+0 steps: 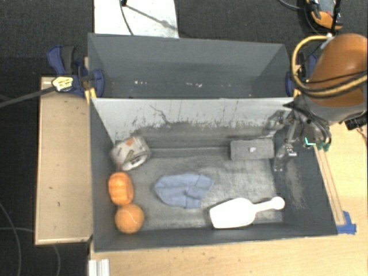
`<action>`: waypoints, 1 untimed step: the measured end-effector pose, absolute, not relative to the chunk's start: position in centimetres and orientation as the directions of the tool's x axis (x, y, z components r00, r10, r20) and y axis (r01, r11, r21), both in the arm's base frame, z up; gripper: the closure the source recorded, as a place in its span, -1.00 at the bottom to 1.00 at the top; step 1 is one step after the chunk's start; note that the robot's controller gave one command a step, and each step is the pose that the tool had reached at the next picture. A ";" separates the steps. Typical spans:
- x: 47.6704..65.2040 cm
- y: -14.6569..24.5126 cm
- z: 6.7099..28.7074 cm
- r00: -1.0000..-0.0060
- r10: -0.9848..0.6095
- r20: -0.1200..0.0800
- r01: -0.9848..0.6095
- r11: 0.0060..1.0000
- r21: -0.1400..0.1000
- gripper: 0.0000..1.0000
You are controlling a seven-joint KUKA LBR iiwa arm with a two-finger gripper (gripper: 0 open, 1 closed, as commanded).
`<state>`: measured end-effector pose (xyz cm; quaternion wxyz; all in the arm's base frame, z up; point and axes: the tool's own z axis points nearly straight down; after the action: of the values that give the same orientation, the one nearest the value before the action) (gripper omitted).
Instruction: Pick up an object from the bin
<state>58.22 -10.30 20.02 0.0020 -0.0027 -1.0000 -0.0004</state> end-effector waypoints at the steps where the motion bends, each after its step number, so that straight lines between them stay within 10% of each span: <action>1: 58.4 -10.3 20.5 -1.000 0.003 -0.004 0.003 1.000 -0.001 -1.00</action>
Offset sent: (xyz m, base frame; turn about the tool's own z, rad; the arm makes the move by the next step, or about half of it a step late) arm -0.0213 -0.0086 -0.1027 0.3779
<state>58.40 -10.27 20.46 -0.0021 -0.0015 -1.0000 0.0003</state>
